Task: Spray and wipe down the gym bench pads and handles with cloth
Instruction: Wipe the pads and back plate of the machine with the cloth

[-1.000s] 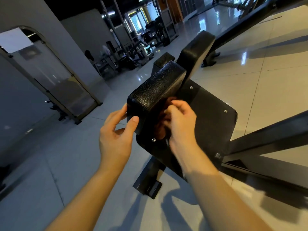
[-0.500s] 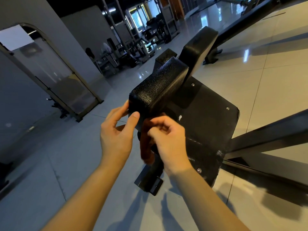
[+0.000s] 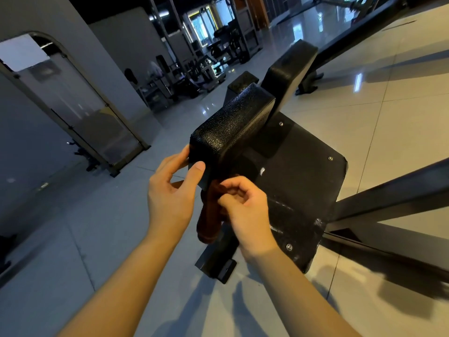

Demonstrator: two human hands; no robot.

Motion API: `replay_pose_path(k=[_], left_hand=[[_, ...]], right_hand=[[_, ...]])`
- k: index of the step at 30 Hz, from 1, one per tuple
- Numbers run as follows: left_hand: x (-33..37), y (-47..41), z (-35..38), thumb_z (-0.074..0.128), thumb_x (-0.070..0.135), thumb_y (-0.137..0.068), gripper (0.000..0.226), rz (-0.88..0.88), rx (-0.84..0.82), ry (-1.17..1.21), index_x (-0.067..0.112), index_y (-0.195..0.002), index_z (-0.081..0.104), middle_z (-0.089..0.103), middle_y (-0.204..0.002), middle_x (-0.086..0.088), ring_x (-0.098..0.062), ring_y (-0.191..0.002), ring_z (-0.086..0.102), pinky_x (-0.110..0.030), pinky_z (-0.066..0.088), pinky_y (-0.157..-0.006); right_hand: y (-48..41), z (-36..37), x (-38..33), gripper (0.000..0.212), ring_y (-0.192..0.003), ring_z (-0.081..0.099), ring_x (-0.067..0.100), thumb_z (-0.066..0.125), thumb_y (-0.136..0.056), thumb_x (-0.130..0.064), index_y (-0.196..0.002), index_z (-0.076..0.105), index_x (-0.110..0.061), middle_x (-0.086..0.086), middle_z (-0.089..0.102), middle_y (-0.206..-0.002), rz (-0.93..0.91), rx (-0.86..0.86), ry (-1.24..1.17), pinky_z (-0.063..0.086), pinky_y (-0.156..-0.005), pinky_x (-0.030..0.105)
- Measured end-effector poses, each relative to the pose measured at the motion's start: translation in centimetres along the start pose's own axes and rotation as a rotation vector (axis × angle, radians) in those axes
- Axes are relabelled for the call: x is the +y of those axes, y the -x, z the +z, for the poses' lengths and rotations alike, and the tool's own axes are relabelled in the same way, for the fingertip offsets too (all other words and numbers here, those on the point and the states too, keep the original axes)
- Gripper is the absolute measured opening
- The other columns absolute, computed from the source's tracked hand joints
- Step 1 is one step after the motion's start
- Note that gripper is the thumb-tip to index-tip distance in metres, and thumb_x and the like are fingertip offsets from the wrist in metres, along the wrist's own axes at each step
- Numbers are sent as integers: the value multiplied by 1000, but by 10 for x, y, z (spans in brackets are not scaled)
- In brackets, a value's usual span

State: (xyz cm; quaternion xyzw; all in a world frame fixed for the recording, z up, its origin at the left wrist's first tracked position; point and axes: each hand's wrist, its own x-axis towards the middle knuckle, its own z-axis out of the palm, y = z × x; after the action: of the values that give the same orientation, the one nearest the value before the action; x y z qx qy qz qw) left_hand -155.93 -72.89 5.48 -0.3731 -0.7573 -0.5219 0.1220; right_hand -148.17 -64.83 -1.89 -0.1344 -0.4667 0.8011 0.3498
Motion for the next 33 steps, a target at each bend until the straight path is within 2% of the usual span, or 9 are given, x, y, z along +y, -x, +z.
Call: replay_pose_path(k=[3, 7, 10, 13, 18, 21, 24, 29, 33], left_hand=[[-3, 3, -7, 65, 26, -100, 31, -33, -5, -20, 31, -131, 67, 69, -117, 15, -3, -113, 64, -30, 60, -88], [-14, 23, -17, 71, 26, -95, 11, -154, -79, -98, 35, -102, 74, 71, -100, 12, -9, -97, 69, -48, 61, -83], [-8, 38, -19, 78, 14, -89, 41, -81, -364, -103, 34, -123, 68, 64, -121, 18, 1, -111, 62, -32, 55, -95], [0, 43, -24, 79, 12, -88, 58, 59, -509, -87, 34, -138, 60, 56, -134, 22, 0, -127, 53, -23, 47, -104], [4, 48, -26, 80, 23, -87, 35, 189, -564, -132, 33, -119, 70, 62, -122, 21, -5, -120, 58, -33, 52, -99], [9, 46, -28, 76, 38, -83, 14, 219, -523, -145, 33, -96, 72, 64, -112, 21, -4, -110, 62, -38, 54, -95], [14, 44, -30, 78, 32, -84, 16, 305, -526, -196, 39, -88, 64, 65, -112, 21, -5, -108, 63, -40, 55, -92], [19, 43, -32, 68, 33, -90, 8, 287, -658, -257, 36, -97, 64, 69, -91, 11, -12, -82, 67, -46, 58, -71], [21, 42, -30, 69, 17, -92, 18, 207, -691, -206, 34, -96, 62, 68, -88, 6, -15, -79, 67, -44, 59, -71]], right_hand=[[-7, -17, -6, 27, -79, 67, 18, 59, -87, 10, -89, 69, -15, 6, 69, -83, 4, 10, -56, 54, -71, 31], [-4, -41, -26, 24, -85, 65, 22, 63, -76, 0, -86, 71, -22, 6, 67, -86, -95, -99, 44, 54, -74, 34], [7, -55, -40, 27, -71, 53, 19, 63, -72, 0, -84, 70, -23, 3, 60, -72, -145, -201, 116, 47, -69, 27], [22, -62, -50, 29, -77, 58, 17, 65, -76, 7, -88, 71, -19, 2, 65, -81, -181, -288, 222, 51, -73, 27], [41, -59, -63, 33, -90, 67, 23, 63, -83, 19, -93, 70, -12, 7, 69, -92, -195, -377, 406, 57, -82, 44], [45, -61, -71, 26, -96, 65, 35, 65, -83, 7, -94, 72, -16, 13, 68, -94, -185, -370, 435, 56, -86, 54], [45, -64, -79, 28, -93, 64, 36, 61, -86, 5, -96, 72, -19, 18, 65, -91, -172, -354, 465, 56, -88, 51], [42, -73, -92, 50, -85, 74, 22, 48, -97, 10, -135, 61, -21, 7, 70, -86, -118, -462, 660, 61, -82, 35], [41, -72, -93, 30, -76, 72, 22, 55, -97, 4, -109, 74, -16, 8, 72, -85, -67, -565, 773, 61, -74, 30]])
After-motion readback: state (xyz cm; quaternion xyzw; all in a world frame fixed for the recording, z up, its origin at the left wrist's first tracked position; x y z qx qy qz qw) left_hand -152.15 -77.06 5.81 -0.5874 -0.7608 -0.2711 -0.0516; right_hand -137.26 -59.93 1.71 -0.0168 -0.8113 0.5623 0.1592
